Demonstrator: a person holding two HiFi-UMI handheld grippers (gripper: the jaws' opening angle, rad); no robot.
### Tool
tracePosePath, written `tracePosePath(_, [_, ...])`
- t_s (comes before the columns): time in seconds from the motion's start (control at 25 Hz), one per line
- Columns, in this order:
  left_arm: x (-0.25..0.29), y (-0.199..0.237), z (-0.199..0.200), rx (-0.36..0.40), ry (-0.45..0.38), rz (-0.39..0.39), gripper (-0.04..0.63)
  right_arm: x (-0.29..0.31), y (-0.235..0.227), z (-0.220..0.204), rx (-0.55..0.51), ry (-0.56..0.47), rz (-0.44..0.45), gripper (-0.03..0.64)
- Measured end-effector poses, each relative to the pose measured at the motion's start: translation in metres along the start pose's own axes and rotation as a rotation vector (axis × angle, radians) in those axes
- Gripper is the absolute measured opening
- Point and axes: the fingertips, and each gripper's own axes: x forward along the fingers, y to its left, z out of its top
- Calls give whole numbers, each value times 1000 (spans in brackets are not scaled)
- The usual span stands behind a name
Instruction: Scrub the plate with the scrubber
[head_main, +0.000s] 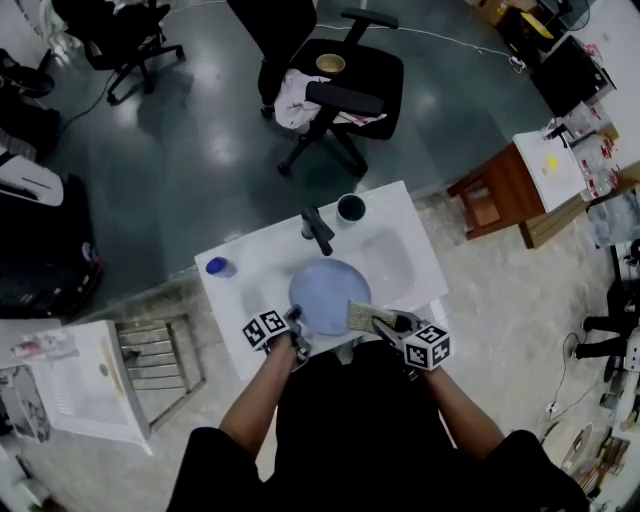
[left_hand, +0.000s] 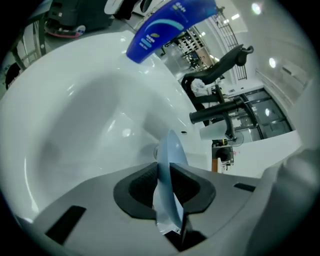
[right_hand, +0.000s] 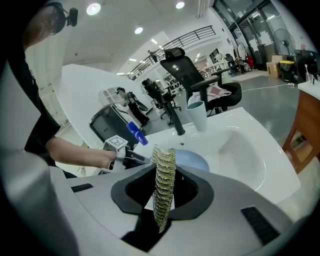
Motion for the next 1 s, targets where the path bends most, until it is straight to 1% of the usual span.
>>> tracePosePath(0.12, [15,3,-1,-43,34,20,74,-18,0,3,6,-41,-5,67])
tracePosePath(0.28, [32,10,-10,-55,77,69,89,-40,-20,-12,45,-64,-29,67])
tracePosePath(0.4, [38,13,-18,-45,69,92,87,-62,-36,-22,92,-84,-48,66])
tracePosePath(0.52, [38,15,-26,-4,46,120,92,-85,-47,-29,109,-112,-57,67])
tracePosePath(0.56, [35,14,-27,17,31,131,103,-93,-50,-29,109,-120,-55,66])
tracePosePath(0.64, [25,10,-28,71,-5,150,159,-108,-55,-29,101,-137,-48,67])
tracePosePath(0.8, [-13,-8,-49,194,-95,174,180,-136,-66,-32,62,-153,-30,66])
tracePosePath(0.92, [-47,-34,-71,263,-212,134,187,-146,-71,-31,22,-162,7,66])
tracePosePath(1.0, [-80,-52,-98,301,-294,90,186,-151,-64,-35,-10,-162,42,66])
